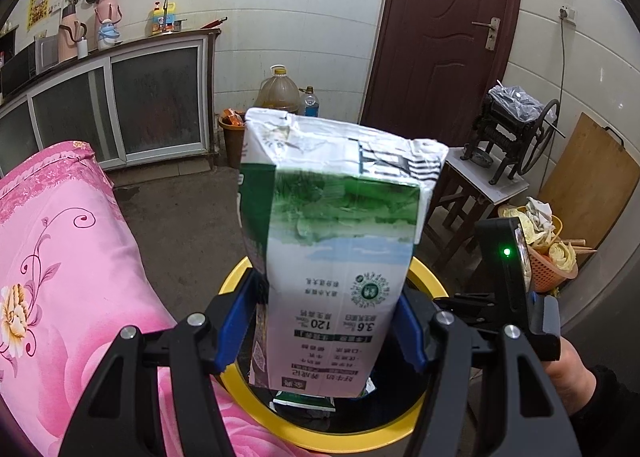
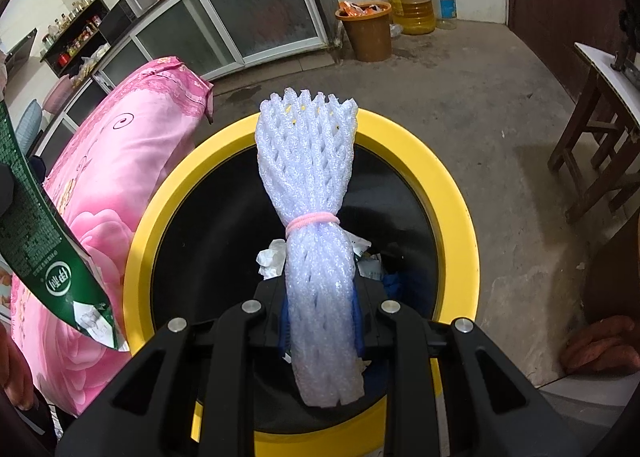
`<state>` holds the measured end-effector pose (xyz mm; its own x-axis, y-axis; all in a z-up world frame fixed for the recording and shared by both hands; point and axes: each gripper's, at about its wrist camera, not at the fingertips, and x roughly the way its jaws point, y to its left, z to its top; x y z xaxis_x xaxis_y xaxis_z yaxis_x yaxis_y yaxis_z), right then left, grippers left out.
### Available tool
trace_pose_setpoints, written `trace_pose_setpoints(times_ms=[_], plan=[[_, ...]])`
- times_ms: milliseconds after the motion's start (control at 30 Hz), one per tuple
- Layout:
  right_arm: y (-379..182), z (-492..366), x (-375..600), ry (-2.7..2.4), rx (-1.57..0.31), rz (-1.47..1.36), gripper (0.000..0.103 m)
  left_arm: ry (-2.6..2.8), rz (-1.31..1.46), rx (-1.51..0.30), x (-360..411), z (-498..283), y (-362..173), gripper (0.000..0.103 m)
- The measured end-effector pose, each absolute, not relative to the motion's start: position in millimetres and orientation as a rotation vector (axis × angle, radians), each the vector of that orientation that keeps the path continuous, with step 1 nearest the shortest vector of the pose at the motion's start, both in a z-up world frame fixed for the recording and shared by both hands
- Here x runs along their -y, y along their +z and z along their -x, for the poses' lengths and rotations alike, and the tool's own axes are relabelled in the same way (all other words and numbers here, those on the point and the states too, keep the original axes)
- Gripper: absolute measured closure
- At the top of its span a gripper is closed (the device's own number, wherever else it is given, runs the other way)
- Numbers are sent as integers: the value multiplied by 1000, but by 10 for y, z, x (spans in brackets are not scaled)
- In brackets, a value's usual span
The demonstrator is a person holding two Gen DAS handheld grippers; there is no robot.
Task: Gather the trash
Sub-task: 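Open both grippers to drop the pouch and foam net into the bin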
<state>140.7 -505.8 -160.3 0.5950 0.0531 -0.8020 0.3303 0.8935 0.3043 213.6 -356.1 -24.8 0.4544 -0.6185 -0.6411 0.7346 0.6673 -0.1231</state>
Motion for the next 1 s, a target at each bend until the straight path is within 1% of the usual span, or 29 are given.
trace_pose_setpoints(times_ms=[133,200,267,300,333,367,433,667,833,900,1000], plan=[[-1600,-1398,5064,-202,-934,-443,79,-836,-178,-726,3597,-2157,-273,43],[-1594,-1383,5099,-214,-932,-455,72,-834,-159,-745,3597,-2187,-278,43],[-1560,-1359,5117,-235,-922,-451,56,-836,-138,-760,3578,-2219,-281,42],[-1537,-1345,5120,-239,-916,-452,53,-841,-131,-762,3567,-2233,-275,41],[-1517,-1332,5128,-241,-912,-453,48,-837,-130,-759,3560,-2240,-268,37],[-1484,-1314,5136,-250,-907,-451,45,-827,-127,-755,3549,-2245,-251,23],[-1437,-1289,5144,-268,-900,-440,45,-808,-101,-746,3502,-2256,-218,9],[-1259,-1145,5198,-300,-867,-439,45,-769,-37,-789,3372,-2288,-174,8],[-1101,-1055,5143,-309,-828,-421,45,-741,35,-776,3145,-2247,-95,8],[-1034,-1030,5085,-307,-809,-417,41,-718,57,-759,3031,-2221,-53,8],[-929,-988,5011,-305,-766,-410,29,-678,85,-737,2831,-2170,4,8]])
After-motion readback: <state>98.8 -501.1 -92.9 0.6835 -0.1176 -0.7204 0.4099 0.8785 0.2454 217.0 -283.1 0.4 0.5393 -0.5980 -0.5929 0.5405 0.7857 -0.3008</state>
